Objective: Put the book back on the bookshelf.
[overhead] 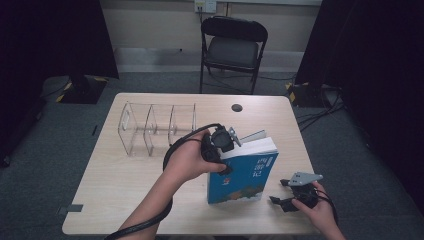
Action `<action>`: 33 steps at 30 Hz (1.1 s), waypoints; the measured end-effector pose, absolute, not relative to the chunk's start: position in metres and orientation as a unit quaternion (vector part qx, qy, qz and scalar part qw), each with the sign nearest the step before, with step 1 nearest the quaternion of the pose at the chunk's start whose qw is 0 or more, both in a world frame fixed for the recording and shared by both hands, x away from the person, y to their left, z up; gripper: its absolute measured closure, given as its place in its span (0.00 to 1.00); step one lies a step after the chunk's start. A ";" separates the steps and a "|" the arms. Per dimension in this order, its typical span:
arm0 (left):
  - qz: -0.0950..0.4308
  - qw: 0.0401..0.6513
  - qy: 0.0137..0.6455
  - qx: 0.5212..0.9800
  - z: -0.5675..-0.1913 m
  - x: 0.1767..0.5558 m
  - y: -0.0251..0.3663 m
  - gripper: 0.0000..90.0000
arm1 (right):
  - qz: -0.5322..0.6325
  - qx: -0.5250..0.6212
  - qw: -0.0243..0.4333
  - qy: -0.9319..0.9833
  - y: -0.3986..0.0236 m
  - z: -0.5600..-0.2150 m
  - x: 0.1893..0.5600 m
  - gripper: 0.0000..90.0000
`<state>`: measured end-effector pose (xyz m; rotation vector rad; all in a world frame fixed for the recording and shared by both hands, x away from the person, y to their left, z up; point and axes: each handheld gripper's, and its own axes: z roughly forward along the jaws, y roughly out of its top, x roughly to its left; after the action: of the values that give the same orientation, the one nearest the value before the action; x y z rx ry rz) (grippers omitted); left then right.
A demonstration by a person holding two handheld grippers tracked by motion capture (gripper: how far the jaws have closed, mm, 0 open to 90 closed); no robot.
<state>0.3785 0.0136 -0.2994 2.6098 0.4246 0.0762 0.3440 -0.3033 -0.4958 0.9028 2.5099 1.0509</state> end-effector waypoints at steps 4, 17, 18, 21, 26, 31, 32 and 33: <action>0.025 0.246 0.151 0.957 -0.301 0.381 0.013 0.58 | 0.370 0.312 0.139 0.864 -0.304 -0.497 0.343 0.22; 0.021 0.244 0.152 0.958 -0.303 0.383 0.010 0.57 | 0.379 0.315 0.145 0.858 -0.305 -0.499 0.341 0.22; 0.020 0.244 0.153 0.957 -0.303 0.383 0.010 0.57 | 0.379 0.315 0.145 0.858 -0.305 -0.499 0.341 0.22; 0.024 0.251 0.150 0.956 -0.304 0.385 0.008 0.56 | 0.380 0.314 0.145 0.858 -0.305 -0.499 0.341 0.22; 0.020 0.262 0.150 0.953 -0.304 0.386 0.004 0.56 | 0.379 0.315 0.145 0.858 -0.305 -0.499 0.341 0.22; 0.014 0.256 0.158 0.953 -0.304 0.386 0.003 0.57 | 0.379 0.316 0.144 0.858 -0.305 -0.499 0.341 0.22; 0.014 0.253 0.155 0.955 -0.304 0.387 0.003 0.57 | 0.380 0.315 0.145 0.858 -0.305 -0.500 0.341 0.22; 0.013 0.251 0.157 0.955 -0.304 0.386 0.003 0.57 | 0.379 0.316 0.144 0.858 -0.305 -0.499 0.341 0.22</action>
<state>0.3864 0.0032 -0.3039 2.5986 0.4264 0.0360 0.3412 -0.3045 -0.4995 0.9095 2.4717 1.0936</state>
